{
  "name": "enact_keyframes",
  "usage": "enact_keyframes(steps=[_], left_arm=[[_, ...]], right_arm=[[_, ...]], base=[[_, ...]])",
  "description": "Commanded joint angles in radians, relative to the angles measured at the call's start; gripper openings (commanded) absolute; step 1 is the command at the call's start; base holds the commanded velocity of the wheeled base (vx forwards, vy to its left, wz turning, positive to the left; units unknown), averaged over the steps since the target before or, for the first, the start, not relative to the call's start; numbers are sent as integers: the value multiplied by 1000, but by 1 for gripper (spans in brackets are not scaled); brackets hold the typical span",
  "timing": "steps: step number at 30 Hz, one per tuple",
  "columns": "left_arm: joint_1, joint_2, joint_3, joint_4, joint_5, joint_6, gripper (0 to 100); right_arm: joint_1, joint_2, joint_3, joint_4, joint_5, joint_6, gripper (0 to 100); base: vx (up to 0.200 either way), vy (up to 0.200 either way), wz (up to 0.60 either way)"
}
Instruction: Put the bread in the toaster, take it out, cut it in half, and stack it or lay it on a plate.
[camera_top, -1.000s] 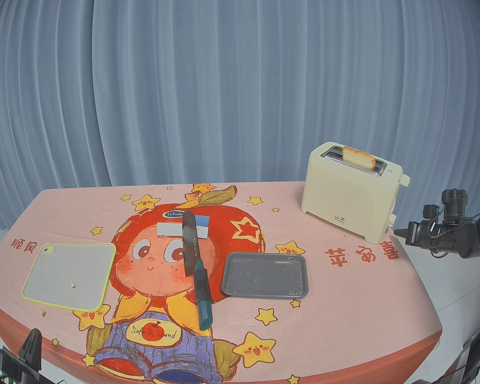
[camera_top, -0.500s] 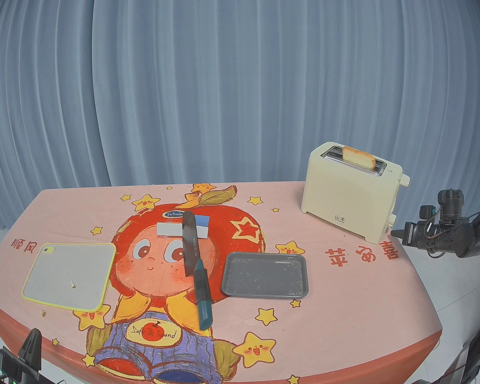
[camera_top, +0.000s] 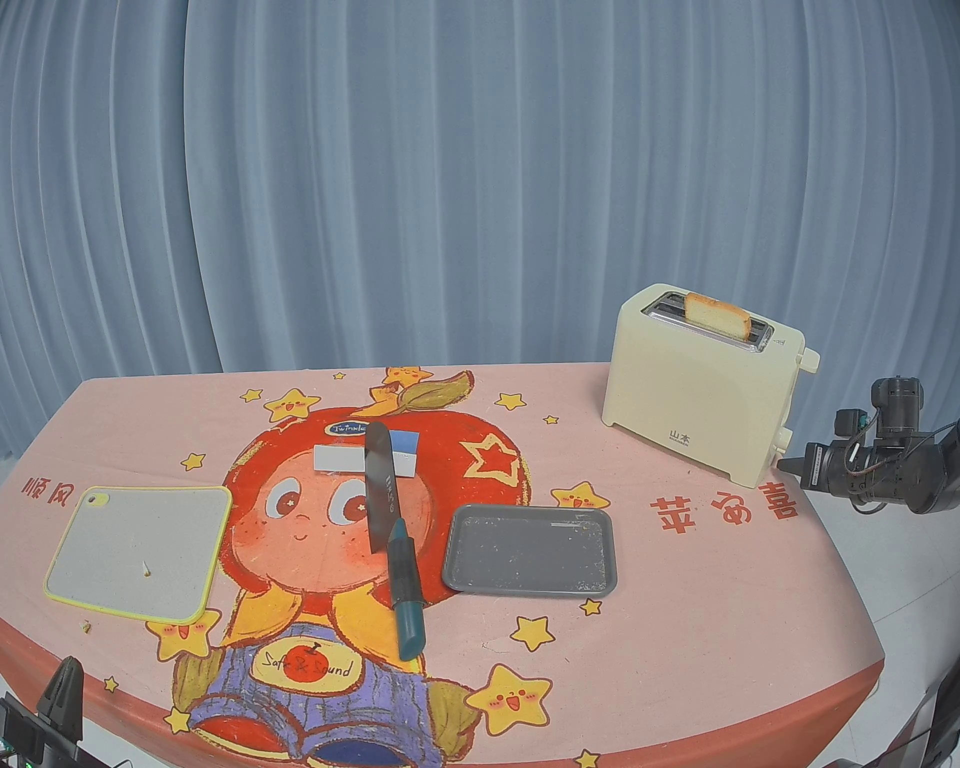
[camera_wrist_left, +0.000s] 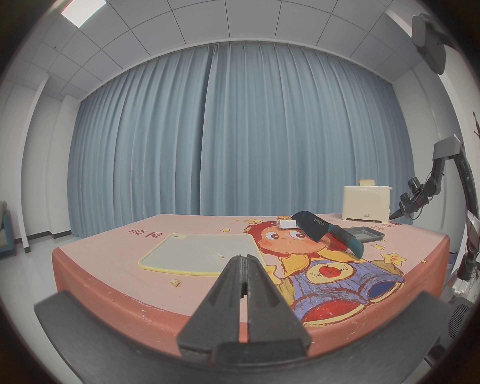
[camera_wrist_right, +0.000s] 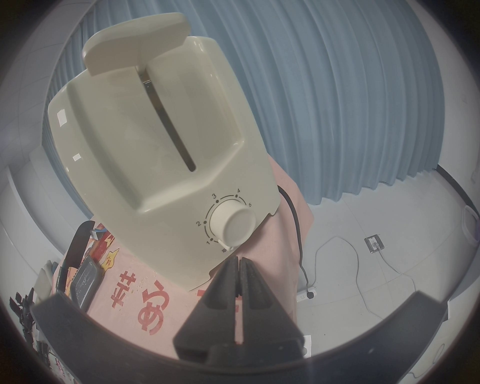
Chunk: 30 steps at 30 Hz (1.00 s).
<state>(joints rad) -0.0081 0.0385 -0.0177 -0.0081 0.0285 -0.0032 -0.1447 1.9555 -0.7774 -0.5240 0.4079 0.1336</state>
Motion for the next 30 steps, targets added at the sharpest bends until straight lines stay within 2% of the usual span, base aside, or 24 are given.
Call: enact_keyframes(steps=[1, 11, 19, 30], left_arm=[[0, 0, 18, -1, 1, 0, 0], [0, 1, 18, 0, 1, 0, 0], [0, 0, 18, -1, 1, 0, 0], [0, 0, 18, -1, 1, 0, 0]], right_arm=[[2, -6, 1, -1, 0, 0, 0], [7, -21, 10, -8, 0, -2, 0], [16, -20, 53, -139, -6, 1, 0], [17, -21, 78, -140, -8, 0, 0]], base=[[0, 0, 0], [0, 0, 0], [0, 0, 0], [0, 0, 0]])
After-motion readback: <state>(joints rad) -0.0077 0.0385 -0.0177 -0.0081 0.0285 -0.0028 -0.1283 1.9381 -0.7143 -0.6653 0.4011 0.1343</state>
